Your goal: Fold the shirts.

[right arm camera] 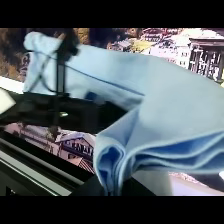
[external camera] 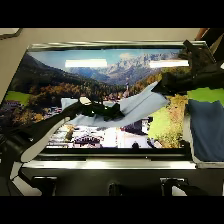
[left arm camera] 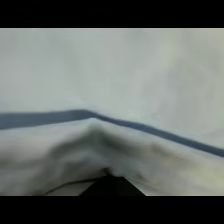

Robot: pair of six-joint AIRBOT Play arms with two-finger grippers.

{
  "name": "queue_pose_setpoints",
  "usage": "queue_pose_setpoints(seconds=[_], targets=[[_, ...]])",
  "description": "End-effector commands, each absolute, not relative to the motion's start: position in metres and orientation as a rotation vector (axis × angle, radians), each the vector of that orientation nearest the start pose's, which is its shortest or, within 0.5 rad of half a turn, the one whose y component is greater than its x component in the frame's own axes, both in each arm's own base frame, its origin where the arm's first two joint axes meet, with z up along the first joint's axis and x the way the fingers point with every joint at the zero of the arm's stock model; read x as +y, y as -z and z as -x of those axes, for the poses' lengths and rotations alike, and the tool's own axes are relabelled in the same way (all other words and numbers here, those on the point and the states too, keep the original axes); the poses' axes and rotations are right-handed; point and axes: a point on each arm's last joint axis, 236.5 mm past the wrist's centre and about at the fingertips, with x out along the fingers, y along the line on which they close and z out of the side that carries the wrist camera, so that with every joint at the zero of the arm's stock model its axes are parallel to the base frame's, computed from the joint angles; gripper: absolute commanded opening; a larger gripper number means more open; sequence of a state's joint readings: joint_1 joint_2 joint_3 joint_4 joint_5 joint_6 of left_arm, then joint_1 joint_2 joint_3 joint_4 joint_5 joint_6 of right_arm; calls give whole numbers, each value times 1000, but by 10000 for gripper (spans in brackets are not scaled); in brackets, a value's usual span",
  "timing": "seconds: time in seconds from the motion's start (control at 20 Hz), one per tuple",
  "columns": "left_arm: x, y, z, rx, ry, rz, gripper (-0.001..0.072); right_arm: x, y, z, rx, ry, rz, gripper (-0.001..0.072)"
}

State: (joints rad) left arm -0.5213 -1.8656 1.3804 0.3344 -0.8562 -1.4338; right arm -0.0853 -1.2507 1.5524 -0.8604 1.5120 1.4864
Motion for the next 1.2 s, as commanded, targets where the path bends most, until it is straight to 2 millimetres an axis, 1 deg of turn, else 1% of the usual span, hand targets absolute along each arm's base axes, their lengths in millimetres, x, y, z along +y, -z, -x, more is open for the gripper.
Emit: queue_pose_setpoints(seconds=[0.0, 0.1, 0.15, 0.2, 0.25, 0.3, 0.35, 0.4, 0.45, 0.5, 0.55, 0.6, 0.65, 0.7, 0.75, 0.8, 0.85, 0.9, 0.95, 1.0, 1.05, 1.1, 1.15], targets=[[-466, 58, -365, 1463, 673, 1115, 30, 127, -217, -342, 1074, -580, -407, 46], [-489, 51, -362, 1423, 693, 1186, 30, 124, -224, -345, 1046, -539, -433, 46], [-492, 44, -364, 1374, 738, 1176, 29, 122, -224, -349, 1040, -522, -442, 45], [-490, 34, -369, 1325, 792, 1151, 28, 121, -223, -355, 1026, -511, -446, 45], [-482, 21, -376, 1279, 848, 1107, 27, 120, -223, -364, 1007, -505, -460, 45], [-468, 8, -382, 1238, 899, 1037, 27, 124, -223, -374, 990, -514, -491, 45], [-445, -5, -391, 1193, 921, 927, 27, 134, -225, -383, 977, -553, -545, 45], [-413, -18, -405, 1147, 904, 810, 27, 147, -226, -391, 971, -597, -595, 45], [-376, -33, -422, 1096, 857, 707, 27, 168, -225, -398, 973, -655, -631, 45], [-330, -53, -443, 1022, 781, 611, 27, 190, -219, -404, 983, -699, -649, 45], [-280, -79, -462, 942, 694, 550, 27, 217, -209, -409, 998, -740, -652, 45], [-233, -107, -475, 866, 614, 518, 27, 244, -196, -413, 1012, -768, -658, 45], [-190, -135, -481, 792, 545, 501, 27, 275, -183, -418, 1026, -795, -678, 45], [-147, -166, -482, 719, 477, 496, 28, 303, -169, -421, 1043, -818, -707, 46], [-114, -193, -476, 659, 433, 497, 28, 331, -154, -422, 1065, -843, -737, 46], [-84, -218, -466, 604, 391, 497, 28, 358, -135, -422, 1095, -860, -780, 46], [-63, -239, -455, 559, 358, 492, 28, 382, -116, -421, 1130, -875, -833, 47], [-45, -259, -442, 516, 328, 484, 28, 402, -99, -421, 1163, -884, -888, 47], [-34, -274, -430, 483, 309, 475, 28, 415, -84, -423, 1190, -874, -943, 47], [-27, -287, -419, 454, 295, 463, 28, 426, -70, -425, 1212, -862, -990, 47], [-25, -297, -409, 435, 292, 453, 28, 433, -57, -427, 1236, -846, -1041, 52], [-26, -303, -402, 423, 294, 443, 28, 440, -47, -427, 1261, -837, -1083, 187], [-28, -307, -397, 419, 296, 431, 28, 442, -42, -427, 1275, -834, -1117, 518]])
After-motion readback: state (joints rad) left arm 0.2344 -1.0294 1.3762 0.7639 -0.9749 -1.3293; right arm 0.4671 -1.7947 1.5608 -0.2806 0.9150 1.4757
